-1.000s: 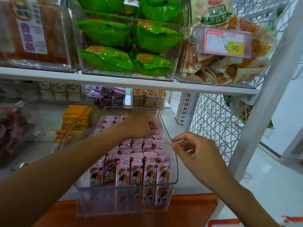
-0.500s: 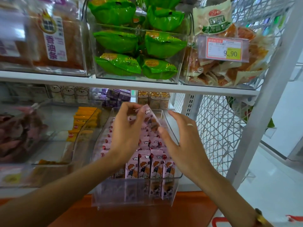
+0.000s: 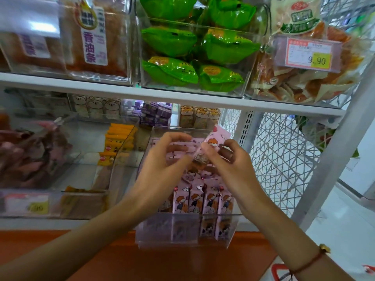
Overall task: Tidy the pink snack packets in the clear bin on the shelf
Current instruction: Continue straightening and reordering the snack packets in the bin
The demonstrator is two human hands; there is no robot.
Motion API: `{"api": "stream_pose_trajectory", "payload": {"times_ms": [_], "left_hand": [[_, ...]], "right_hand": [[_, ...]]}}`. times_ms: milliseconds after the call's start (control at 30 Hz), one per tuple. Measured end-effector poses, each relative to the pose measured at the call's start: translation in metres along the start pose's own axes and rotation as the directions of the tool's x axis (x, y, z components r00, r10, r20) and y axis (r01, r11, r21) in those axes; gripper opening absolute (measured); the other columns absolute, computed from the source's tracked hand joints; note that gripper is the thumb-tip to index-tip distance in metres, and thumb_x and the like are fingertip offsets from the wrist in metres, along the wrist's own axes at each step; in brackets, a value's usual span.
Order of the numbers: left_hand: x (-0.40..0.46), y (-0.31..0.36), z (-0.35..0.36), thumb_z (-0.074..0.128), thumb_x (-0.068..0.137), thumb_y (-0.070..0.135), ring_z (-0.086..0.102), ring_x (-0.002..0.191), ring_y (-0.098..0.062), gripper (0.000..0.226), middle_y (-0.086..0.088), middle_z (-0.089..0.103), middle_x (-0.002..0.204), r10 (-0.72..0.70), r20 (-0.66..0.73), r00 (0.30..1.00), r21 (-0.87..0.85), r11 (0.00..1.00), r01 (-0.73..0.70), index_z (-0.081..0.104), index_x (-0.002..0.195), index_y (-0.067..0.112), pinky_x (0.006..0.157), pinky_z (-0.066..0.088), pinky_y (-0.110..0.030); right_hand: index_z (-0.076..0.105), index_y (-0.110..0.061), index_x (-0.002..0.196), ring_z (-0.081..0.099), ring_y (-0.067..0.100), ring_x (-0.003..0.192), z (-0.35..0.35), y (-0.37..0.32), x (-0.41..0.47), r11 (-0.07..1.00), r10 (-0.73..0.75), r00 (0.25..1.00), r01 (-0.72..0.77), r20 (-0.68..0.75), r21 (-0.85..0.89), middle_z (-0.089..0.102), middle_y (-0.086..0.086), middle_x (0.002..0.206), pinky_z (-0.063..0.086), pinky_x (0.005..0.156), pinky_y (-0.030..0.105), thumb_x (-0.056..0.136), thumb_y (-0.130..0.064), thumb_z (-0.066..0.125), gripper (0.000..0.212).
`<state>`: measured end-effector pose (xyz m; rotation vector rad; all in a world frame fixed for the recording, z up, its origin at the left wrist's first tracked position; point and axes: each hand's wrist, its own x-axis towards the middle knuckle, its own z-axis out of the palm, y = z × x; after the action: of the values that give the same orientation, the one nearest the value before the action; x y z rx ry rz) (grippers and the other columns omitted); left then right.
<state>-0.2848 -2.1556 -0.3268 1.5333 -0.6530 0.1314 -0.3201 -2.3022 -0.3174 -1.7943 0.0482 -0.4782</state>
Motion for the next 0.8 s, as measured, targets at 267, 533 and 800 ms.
{"api": "stream_pose_trajectory", "payload": {"times_ms": [267,533,800], "left_hand": [[-0.001,-0.0029,0.0036,0.074,0.077,0.031,0.06,0.095,0.005,0.035,0.02,0.064,0.102,0.154,-0.011,0.988,0.274,0.951,-0.145,0.058,0.108,0.029,0.08,0.048,-0.011],[-0.0005,-0.0029,0.0054,0.06,0.089,0.035,0.047,0.116,0.01,0.043,0.025,0.049,0.127,0.168,0.048,0.985,0.322,0.93,-0.175,0.049,0.13,0.04,0.093,0.041,-0.007],[0.006,0.0039,0.0009,0.061,0.08,0.034,0.065,0.094,0.003,0.036,0.022,0.068,0.102,0.073,0.084,0.994,0.1,0.992,-0.082,0.056,0.116,0.038,0.075,0.055,-0.016]], "right_hand": [[0.059,-0.023,0.111,0.067,0.01,0.098,0.0017,-0.0026,-0.0027,0.991,0.064,0.997,-0.07,0.049,0.116,0.071,-0.005,0.103,0.053,0.09,0.035,0.076,-0.046,0.067,0.042],[0.063,-0.024,0.114,0.066,0.006,0.101,0.0015,-0.003,-0.0038,0.97,0.012,0.999,-0.019,0.029,0.242,0.072,-0.009,0.102,0.052,0.094,0.034,0.084,-0.03,0.066,0.031],[0.061,-0.036,0.112,0.065,-0.002,0.096,-0.0041,-0.0055,-0.0051,0.99,-0.117,0.991,0.11,0.07,0.089,0.069,-0.017,0.104,0.054,0.078,0.018,0.069,-0.046,0.069,0.045]]}}
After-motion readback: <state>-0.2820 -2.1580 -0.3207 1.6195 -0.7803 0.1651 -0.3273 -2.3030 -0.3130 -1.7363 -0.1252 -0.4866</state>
